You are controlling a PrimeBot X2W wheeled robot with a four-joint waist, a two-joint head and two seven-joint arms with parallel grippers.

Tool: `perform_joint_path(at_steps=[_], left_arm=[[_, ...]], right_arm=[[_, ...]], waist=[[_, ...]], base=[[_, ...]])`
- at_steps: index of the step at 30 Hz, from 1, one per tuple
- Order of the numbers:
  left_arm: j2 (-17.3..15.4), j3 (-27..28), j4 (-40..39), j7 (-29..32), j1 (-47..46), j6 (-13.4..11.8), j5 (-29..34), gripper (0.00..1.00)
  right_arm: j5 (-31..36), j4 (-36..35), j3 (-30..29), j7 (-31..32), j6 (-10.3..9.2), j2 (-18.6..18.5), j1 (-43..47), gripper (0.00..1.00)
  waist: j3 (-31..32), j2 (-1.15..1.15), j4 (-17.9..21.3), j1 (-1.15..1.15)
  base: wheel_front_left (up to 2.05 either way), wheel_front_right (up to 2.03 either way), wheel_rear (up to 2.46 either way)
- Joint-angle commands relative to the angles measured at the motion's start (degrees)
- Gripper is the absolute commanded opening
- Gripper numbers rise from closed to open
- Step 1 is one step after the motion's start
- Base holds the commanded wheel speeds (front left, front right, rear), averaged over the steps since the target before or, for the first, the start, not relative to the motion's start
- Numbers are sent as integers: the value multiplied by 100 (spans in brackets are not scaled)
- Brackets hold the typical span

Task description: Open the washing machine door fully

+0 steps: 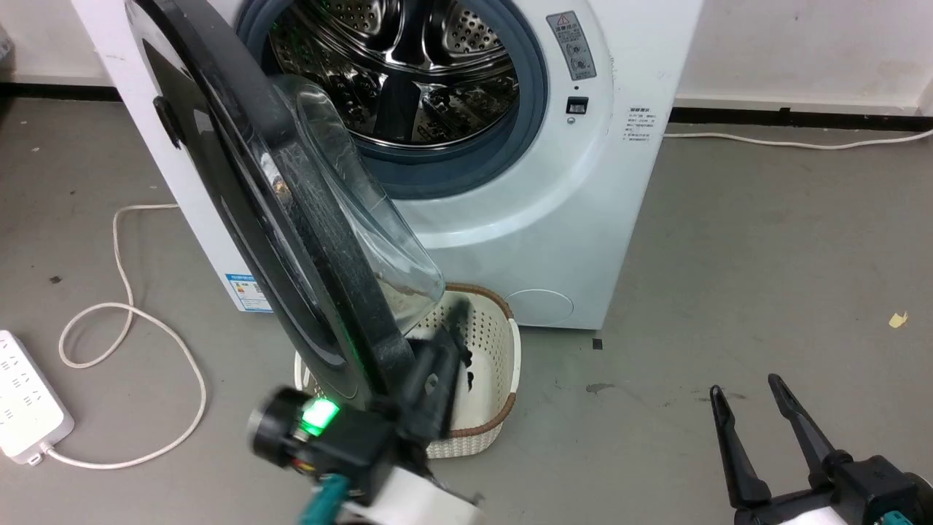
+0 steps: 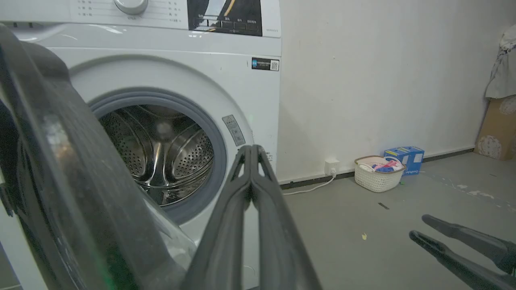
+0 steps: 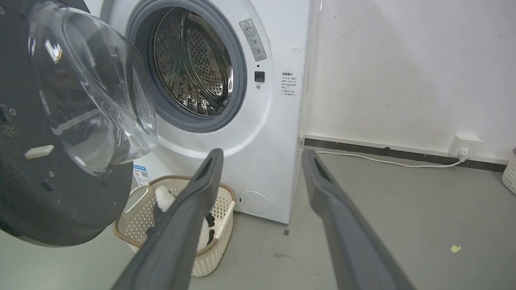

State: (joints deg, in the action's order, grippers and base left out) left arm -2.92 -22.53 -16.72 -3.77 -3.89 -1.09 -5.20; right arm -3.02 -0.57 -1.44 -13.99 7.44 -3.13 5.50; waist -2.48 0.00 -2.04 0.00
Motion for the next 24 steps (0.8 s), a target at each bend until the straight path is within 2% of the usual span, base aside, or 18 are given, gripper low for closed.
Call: perform_joint_path(at_steps=[1, 5, 15, 24], left_arm=[[-18, -51, 126, 80, 93, -14, -27, 0], [-15, -142, 723, 320, 151, -71, -92, 0], [-67, 85, 1616, 329, -41, -195, -231, 0], [-180, 171, 1749, 336, 153, -269, -332, 0]], right_arm=[[-20, 9, -3, -29, 5, 25, -74, 100], [-29, 32, -1, -41, 5, 25, -102, 100], [-41, 88, 26, -58, 5, 25, -126, 100], [-92, 159, 21, -67, 5, 25, -30, 100]], waist=[[-23, 0, 2, 0], [-77, 0, -15, 0], [-117, 0, -167, 0], [88, 0, -774, 0]], base=[[0, 0, 0], [0, 0, 0], [0, 0, 0], [0, 0, 0]])
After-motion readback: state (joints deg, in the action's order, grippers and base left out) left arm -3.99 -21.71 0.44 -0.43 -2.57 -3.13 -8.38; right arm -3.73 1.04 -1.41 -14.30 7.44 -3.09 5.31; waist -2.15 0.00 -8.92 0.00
